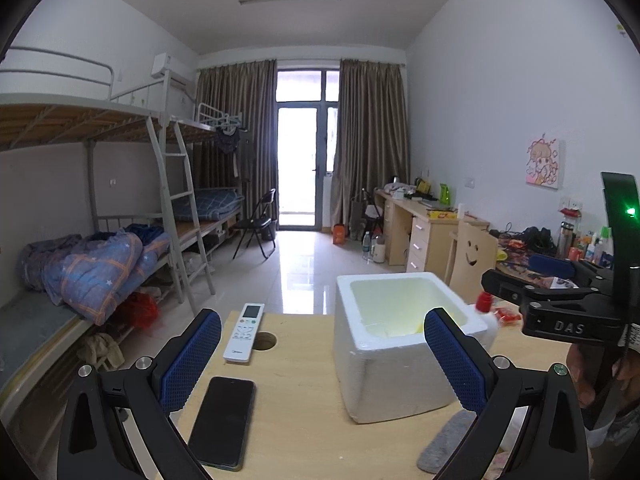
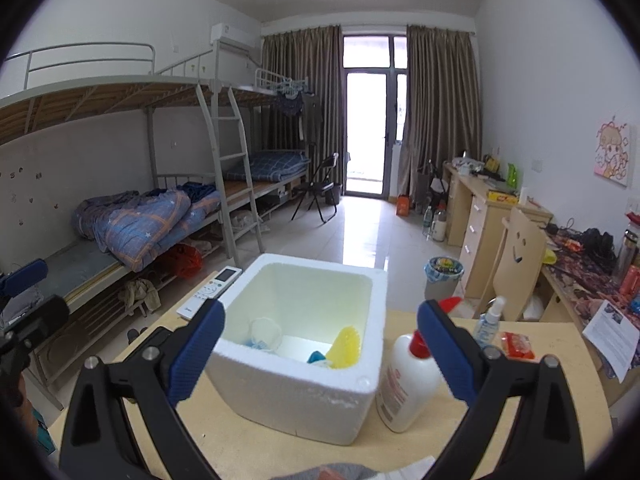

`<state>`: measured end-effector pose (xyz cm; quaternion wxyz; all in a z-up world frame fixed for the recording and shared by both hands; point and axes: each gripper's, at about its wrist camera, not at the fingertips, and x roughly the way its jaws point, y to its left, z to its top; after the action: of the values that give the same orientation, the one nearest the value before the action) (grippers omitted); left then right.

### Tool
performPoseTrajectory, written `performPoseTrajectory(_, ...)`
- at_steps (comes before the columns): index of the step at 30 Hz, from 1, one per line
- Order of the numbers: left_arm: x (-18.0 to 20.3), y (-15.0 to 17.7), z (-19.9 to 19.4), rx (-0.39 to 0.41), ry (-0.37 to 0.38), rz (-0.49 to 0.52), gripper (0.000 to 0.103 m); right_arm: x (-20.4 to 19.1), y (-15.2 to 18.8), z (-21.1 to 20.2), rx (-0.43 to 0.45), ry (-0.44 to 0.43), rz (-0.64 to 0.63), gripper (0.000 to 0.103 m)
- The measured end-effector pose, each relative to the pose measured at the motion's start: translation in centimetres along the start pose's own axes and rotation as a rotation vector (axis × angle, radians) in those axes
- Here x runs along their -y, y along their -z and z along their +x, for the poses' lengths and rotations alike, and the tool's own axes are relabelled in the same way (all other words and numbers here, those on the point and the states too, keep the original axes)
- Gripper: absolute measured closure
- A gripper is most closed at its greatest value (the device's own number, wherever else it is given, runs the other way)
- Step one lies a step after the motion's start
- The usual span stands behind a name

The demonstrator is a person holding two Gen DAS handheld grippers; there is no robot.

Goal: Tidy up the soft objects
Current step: 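Withdraw both tools from the box back toward the grey sock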

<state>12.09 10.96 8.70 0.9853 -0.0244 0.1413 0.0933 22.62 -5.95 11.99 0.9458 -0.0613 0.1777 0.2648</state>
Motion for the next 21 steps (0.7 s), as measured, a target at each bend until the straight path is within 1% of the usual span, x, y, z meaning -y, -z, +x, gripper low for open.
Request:
performPoseTrajectory(2, 0.4, 0.0, -0.9, 0.004, 0.011, 0.000, 0.001, -0.2, 0.0, -1.2, 0.018, 0.003, -0.005, 0.004)
performPoseTrajectory(3, 0.7, -0.1, -1.2, 0.008, 0.016, 0.000, 0.001, -0.2, 0.0, -1.9, 0.030, 0.005, -0.006, 0.001)
performPoseTrajectory(4, 1.0, -0.1, -1.8, 0.014, 0.021, 0.003, 0.001, -0.3, 0.1, -2.8, 0.047, 0.009, -0.006, 0.000)
performPoseTrajectory(8, 2.2, -0.2, -3.7, 0.037, 0.039, 0.020, 0.001, -0.1, 0.4, -5.5, 0.088, 0.041, -0.009, 0.000)
performPoseTrajectory(12, 3.0, -0.1, -5.6, 0.060, 0.057, 0.025, 0.001, 0.1, 0.6, -7.8, 0.114, 0.041, -0.008, 0.000)
performPoseTrajectory(21, 3.9, 0.8, -9.4, 0.108, 0.073, 0.026, 0.001, -0.2, 2.5, -12.9, 0.171, 0.071, -0.042, 0.000)
